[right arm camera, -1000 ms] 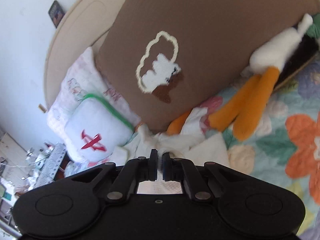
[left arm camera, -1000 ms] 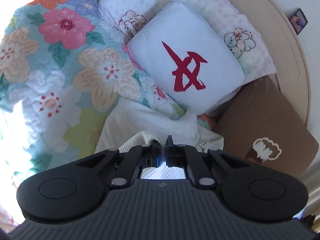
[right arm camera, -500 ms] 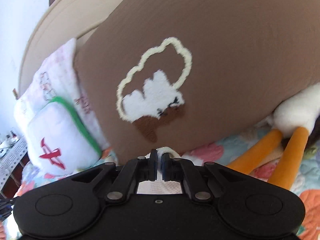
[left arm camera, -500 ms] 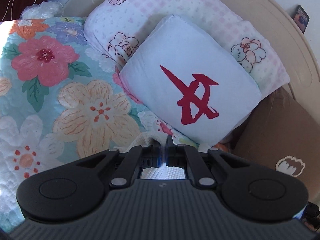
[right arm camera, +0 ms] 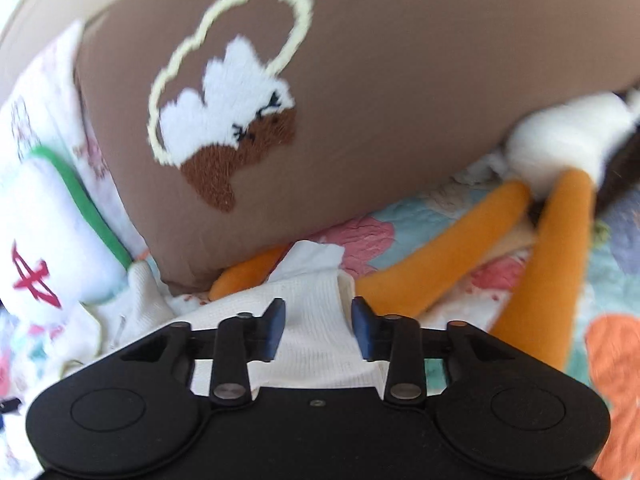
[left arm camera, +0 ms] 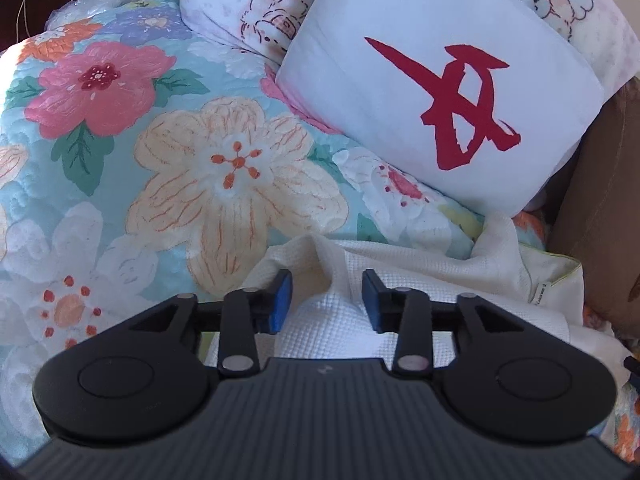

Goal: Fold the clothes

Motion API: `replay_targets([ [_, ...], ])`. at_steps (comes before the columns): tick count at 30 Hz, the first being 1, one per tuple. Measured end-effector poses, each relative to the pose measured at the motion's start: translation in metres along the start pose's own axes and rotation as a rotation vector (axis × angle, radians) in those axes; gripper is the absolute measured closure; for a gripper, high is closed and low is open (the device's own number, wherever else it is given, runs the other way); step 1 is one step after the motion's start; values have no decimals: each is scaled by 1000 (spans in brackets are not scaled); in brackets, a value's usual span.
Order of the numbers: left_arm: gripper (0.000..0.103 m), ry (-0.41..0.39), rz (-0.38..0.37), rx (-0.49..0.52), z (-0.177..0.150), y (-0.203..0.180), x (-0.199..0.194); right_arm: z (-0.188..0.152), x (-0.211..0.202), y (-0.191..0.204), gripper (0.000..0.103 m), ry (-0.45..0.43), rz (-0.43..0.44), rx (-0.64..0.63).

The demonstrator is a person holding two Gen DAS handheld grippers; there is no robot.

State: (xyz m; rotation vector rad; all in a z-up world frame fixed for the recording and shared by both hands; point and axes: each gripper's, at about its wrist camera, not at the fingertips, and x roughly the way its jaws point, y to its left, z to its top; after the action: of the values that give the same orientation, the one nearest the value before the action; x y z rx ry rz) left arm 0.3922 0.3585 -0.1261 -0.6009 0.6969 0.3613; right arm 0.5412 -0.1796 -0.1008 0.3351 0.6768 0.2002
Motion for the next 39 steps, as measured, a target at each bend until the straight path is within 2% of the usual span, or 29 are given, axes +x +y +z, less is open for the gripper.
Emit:
replay_targets([
  [5, 42, -13, 107, 75, -9, -15, -30, -17, -46, -9, 57, 0, 78, 92],
  [7, 40, -11, 104, 83, -14, -17, -47, -27, -63, -7, 53, 22, 111, 94],
  [10, 39, 9, 63, 67, -22, -17, -66, -41, -88, -1, 52, 47, 144, 61],
  [12, 39, 10, 68, 91, -29, -20, -79, -49, -104, 2, 51, 73, 159, 41],
  [15, 35, -7, 170, 194, -49, -29, -103, -61, -126, 7, 49, 150, 169, 13],
  [19, 34, 45, 184, 283, -79, -22, -129, -72, -154, 14, 49, 245, 174, -48],
  [23, 34, 145, 132, 269, -87, -9, -151, -74, -190, 18, 48, 313, 216, -53],
  [25, 35, 188, 97, 235, -83, -4, -163, -74, -205, 20, 47, 379, 253, -41],
  [28, 34, 263, -10, 173, -81, 7, -179, -77, -222, 27, 44, 506, 307, -39],
  [30, 34, 300, -28, 214, -84, 7, -187, -84, -232, 33, 44, 592, 308, -80],
  [33, 34, 329, 8, 314, -90, 2, -199, -92, -246, 42, 43, 703, 286, -111],
  [34, 32, 331, 0, 332, -92, 1, -201, -95, -250, 45, 43, 727, 283, -116],
  [37, 29, 333, -24, 295, -102, 3, -192, -104, -254, 47, 33, 681, 294, -98],
  [39, 29, 326, -54, 229, -112, 6, -177, -116, -244, 42, 32, 601, 293, -49],
])
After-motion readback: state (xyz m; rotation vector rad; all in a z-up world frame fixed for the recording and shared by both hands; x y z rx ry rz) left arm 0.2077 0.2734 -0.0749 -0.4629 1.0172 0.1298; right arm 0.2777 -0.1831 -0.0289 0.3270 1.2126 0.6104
